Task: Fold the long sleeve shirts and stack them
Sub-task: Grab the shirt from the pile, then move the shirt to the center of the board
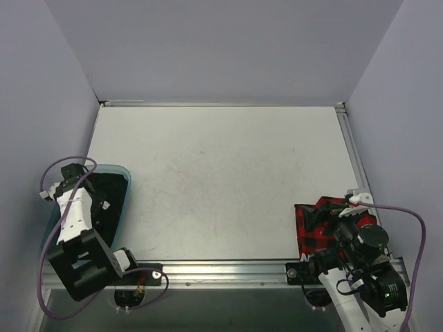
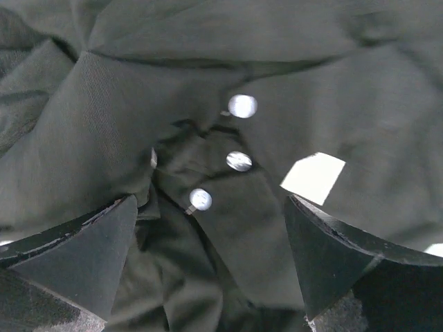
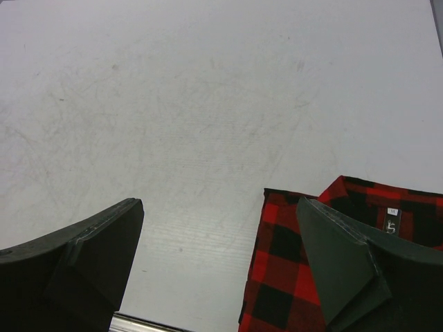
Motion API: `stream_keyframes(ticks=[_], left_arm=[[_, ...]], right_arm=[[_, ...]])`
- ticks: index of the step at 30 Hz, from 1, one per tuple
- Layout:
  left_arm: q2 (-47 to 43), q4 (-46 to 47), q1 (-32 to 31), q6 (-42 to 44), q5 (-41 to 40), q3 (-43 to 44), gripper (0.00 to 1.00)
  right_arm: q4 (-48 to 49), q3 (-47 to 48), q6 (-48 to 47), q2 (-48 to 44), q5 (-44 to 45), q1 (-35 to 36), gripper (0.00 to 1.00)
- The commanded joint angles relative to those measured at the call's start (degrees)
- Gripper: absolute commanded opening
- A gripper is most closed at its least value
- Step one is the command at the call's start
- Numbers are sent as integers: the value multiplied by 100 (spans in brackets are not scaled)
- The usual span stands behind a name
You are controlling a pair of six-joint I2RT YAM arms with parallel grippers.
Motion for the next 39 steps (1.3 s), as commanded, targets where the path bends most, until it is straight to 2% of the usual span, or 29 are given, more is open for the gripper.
stream_keyframes(ticks=[1, 3, 6, 10, 11, 13, 14, 20, 24, 25, 29, 32, 33, 34, 36, 37, 39], left_arm=[[306, 591, 248, -131, 35, -290, 97], [526, 654, 353, -130, 175, -352, 97], [904, 750, 371, -183, 352, -484, 85], [1221, 865, 459, -218, 528, -581, 56], [1239, 882, 459, -210, 528, -581, 33], [1204, 865, 503, -148, 536, -563, 7], [1169, 856, 512, -113, 537, -485, 0], [414, 321, 512, 54, 396, 192, 0], [-236, -127, 451, -129, 440, 1087, 0], [-412, -302, 407, -183, 422, 1550, 0], [-431, -875, -102, -411, 159, 2845, 0], [-528, -884, -1050, -727, -473, 3704, 0], [-519, -814, -1653, -798, -709, 3935, 0], [-380, -631, -1929, -781, -755, 4172, 0], [-81, -577, -2500, -667, -834, 5234, 0], [303, -542, -3103, -588, -852, 5708, 0], [745, -332, -3634, -203, -957, 7043, 0]], right_arm=[[265, -67, -51, -52, -85, 50, 100], [265, -75, -60, -61, -85, 42, 100], [256, -67, -43, -122, -77, 50, 100], [247, -67, -52, -158, -42, 50, 100], [256, -67, -52, -167, -33, 59, 100], [247, -84, -52, -184, 29, 50, 100], [247, -84, -60, -193, 46, 59, 100], [256, -58, -34, -246, 20, 68, 100], [256, -23, -34, -255, -6, 138, 100], [256, -31, -25, -272, -6, 199, 100], [256, -84, -16, -325, -15, 384, 100], [256, -93, -8, -386, 64, 481, 100], [256, -102, -16, -413, 73, 499, 100], [256, -102, -16, -421, 82, 516, 100], [247, -128, -8, -448, 108, 560, 100], [256, -137, -8, -457, 108, 560, 100], [256, -146, -8, -483, 169, 569, 100]])
